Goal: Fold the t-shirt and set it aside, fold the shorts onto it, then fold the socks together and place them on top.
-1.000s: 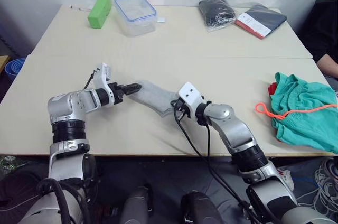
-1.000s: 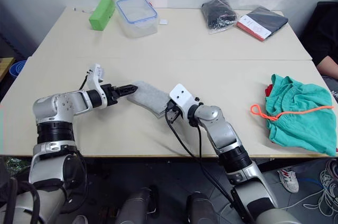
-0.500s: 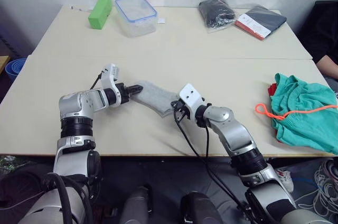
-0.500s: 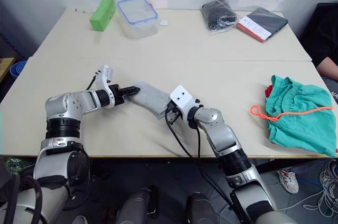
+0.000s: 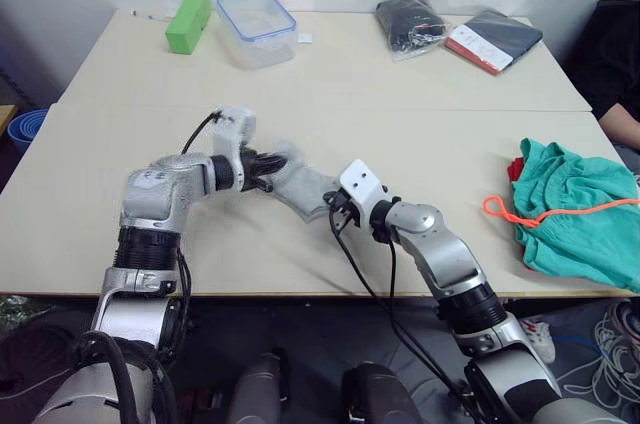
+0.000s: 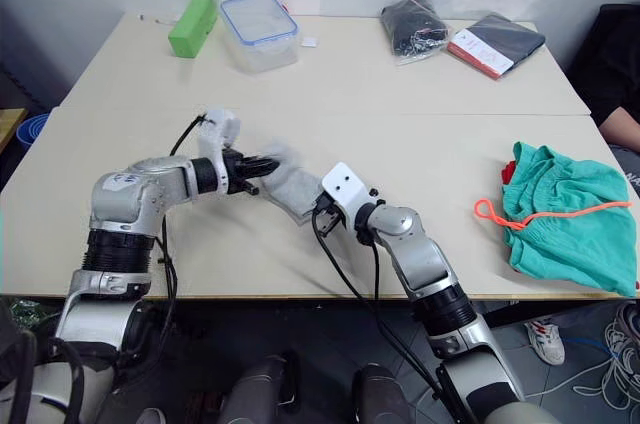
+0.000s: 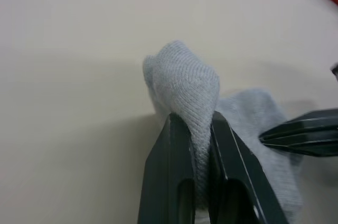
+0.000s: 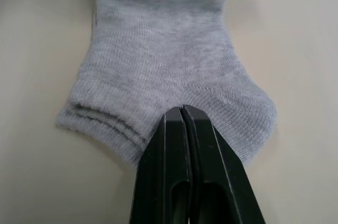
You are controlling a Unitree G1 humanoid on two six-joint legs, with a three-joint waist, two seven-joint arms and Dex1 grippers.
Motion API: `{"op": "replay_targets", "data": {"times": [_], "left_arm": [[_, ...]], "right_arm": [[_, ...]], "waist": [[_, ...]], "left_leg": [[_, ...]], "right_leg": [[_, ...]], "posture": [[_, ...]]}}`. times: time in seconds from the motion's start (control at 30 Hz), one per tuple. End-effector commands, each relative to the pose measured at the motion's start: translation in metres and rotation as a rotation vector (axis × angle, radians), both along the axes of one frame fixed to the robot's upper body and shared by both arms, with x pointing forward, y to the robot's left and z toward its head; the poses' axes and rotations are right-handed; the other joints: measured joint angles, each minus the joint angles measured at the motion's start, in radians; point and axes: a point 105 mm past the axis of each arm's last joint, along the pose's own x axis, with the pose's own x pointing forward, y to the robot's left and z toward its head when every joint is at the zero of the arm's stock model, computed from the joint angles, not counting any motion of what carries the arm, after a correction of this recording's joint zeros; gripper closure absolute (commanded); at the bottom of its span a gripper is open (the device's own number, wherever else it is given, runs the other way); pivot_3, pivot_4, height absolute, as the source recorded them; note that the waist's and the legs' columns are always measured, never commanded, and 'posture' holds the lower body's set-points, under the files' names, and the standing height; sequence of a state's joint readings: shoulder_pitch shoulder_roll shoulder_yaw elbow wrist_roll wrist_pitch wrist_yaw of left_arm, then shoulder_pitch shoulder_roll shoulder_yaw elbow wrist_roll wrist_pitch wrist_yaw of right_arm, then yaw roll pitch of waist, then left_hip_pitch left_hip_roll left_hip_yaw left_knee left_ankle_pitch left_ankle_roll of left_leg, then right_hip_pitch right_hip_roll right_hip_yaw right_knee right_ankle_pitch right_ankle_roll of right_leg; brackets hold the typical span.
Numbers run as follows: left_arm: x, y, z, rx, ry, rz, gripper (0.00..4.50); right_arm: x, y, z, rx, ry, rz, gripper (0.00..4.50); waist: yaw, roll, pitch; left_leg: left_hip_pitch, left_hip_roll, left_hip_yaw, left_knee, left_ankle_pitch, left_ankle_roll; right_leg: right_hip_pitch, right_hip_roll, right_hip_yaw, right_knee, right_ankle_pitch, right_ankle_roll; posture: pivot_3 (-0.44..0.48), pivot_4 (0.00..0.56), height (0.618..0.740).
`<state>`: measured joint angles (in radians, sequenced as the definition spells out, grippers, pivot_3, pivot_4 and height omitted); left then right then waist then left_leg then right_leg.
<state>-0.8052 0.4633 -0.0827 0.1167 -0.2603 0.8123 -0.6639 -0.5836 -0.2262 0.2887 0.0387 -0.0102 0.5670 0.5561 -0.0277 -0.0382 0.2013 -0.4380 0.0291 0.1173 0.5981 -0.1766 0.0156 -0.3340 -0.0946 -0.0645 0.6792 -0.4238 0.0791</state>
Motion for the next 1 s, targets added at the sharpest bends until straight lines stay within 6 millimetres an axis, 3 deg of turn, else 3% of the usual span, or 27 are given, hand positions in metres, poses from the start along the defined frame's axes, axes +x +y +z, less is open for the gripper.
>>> {"op": "replay_targets", "data": {"times": [0.03,0.2,0.37,0.6,0.7,0.8,1.0], "left_arm": [[-0.021,-0.025,0.001,0.158,-0.165,-0.184,4.49],[-0.036,-0.035,-0.032,0.352,-0.207,-0.31,4.49],[-0.035,-0.033,-0.043,0.429,-0.239,-0.332,4.49],[-0.034,-0.029,-0.05,0.431,-0.221,-0.328,4.49],[-0.035,-0.028,-0.053,0.431,-0.213,-0.33,4.49],[-0.035,-0.028,-0.054,0.431,-0.209,-0.333,4.49],[-0.034,-0.028,-0.054,0.431,-0.201,-0.331,4.49]], "right_arm": [[-0.004,-0.001,-0.018,-0.027,0.063,0.0,4.5],[-0.003,-0.005,-0.017,-0.023,0.056,-0.014,4.5],[-0.004,-0.021,-0.002,0.004,0.029,-0.065,4.5],[-0.006,-0.054,0.042,0.1,-0.018,-0.165,4.5],[-0.007,-0.042,0.058,0.161,-0.017,-0.137,4.5],[-0.008,-0.026,0.063,0.206,0.007,-0.099,4.5],[-0.006,0.005,0.043,0.196,0.059,-0.049,4.5]], "waist": [[0.0,0.0,0.0],[0.0,0.0,0.0],[0.002,0.0,0.0],[0.002,0.0,0.0],[-0.005,0.0,0.0],[-0.004,0.0,0.0],[0.001,0.0,0.0]], "left_leg": [[0.0,0.0,0.0,-0.001,0.0,0.0],[0.0,0.0,0.001,-0.002,0.0,0.0],[0.0,0.0,0.0,-0.002,0.0,0.0],[-0.001,0.0,0.0,-0.002,0.0,0.0],[-0.001,0.001,0.0,-0.003,0.0,0.0],[-0.001,0.001,0.0,-0.004,0.001,-0.001],[-0.002,0.001,0.0,-0.004,0.001,-0.001]], "right_leg": [[0.0,0.0,0.0,0.0,0.0,0.0],[0.0,0.0,0.001,-0.001,0.0,0.0],[0.0,0.0,0.0,-0.002,0.0,0.0],[-0.001,0.0,0.0,-0.002,0.0,0.0],[-0.002,0.0,0.0,-0.002,0.0,0.0],[-0.003,0.001,0.0,0.0,-0.001,-0.001],[-0.004,0.0,0.0,0.0,-0.001,-0.002]], "posture": [[0.0,0.15,0.74],[0.0,0.15,0.74],[0.0,0.15,0.74],[0.0,0.15,0.74],[0.0,0.15,0.74],[0.0,0.15,0.74],[0.0,0.15,0.74]]}}
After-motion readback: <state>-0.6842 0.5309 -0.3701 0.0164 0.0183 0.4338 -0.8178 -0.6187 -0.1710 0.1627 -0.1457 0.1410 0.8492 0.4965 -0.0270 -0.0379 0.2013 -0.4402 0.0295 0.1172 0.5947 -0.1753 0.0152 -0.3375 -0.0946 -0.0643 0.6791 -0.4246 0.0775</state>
